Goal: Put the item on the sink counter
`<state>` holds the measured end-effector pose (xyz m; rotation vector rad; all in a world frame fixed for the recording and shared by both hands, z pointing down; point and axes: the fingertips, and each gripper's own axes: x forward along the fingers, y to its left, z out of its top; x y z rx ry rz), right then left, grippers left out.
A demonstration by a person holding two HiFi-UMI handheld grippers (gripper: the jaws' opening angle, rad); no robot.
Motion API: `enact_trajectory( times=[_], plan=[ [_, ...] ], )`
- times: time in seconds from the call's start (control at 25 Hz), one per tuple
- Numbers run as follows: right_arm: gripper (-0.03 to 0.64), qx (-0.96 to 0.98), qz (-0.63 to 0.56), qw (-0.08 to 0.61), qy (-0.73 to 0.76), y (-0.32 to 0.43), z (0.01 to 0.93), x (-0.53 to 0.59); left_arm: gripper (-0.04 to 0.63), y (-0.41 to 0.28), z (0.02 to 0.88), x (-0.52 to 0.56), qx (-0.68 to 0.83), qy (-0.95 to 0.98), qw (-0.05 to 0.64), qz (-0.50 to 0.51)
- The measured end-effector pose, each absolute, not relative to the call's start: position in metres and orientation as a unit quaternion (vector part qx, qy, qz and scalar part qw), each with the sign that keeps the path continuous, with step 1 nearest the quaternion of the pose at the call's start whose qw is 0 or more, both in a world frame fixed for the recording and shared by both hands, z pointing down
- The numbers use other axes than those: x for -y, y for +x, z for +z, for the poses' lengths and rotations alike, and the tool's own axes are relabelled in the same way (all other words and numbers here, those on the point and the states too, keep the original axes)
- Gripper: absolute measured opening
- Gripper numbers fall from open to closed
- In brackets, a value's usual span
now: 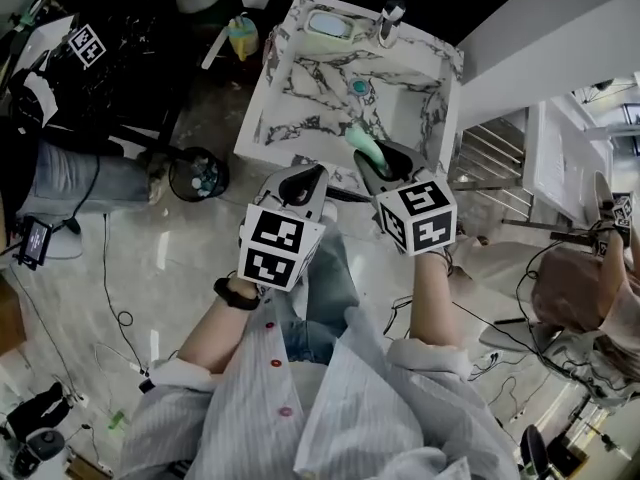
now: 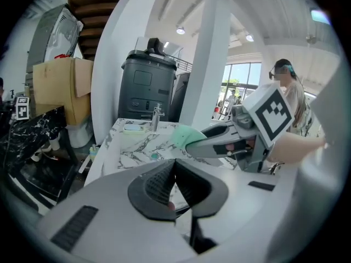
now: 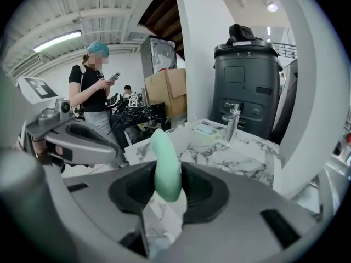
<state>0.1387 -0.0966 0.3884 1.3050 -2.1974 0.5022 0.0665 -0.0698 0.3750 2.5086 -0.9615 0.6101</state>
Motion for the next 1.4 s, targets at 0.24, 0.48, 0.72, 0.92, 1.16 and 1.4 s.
enact_trajectory(
  times=[0.24, 0.48, 0.72, 0.92, 1.16, 1.4],
  plan=[
    [0.133, 0.816, 0.177, 0.262, 0.484, 0.085, 0.380, 0.047, 0.015, 0.016, 0.365, 0.021, 0.347, 0.894, 0.181, 0.216],
    [0.133, 0.814, 0.184, 0.264, 0.483, 0.053, 0.381, 0.004, 0.015, -0.021, 0.372, -0.013, 0.353, 0.889, 0.195, 0.217],
    [0.133, 0.808, 0.210, 0.271, 0.479, 0.042, 0.396, -0.027, 0.015, -0.031, 0.385, -0.033, 0.358, 0.883, 0.218, 0.212],
    [0.133, 0.810, 0.221, 0.281, 0.465, 0.038, 0.405, -0.044, 0.015, -0.027, 0.391, -0.041, 0.369, 0.876, 0.227, 0.210],
    [0.133, 0.815, 0.235, 0.287, 0.445, 0.038, 0.419, -0.060, 0.015, -0.023, 0.408, -0.054, 0.386, 0.862, 0.254, 0.208],
    [0.133, 0.813, 0.264, 0.282, 0.436, 0.046, 0.443, -0.068, 0.015, -0.023, 0.434, -0.065, 0.400, 0.848, 0.272, 0.215]
  ],
)
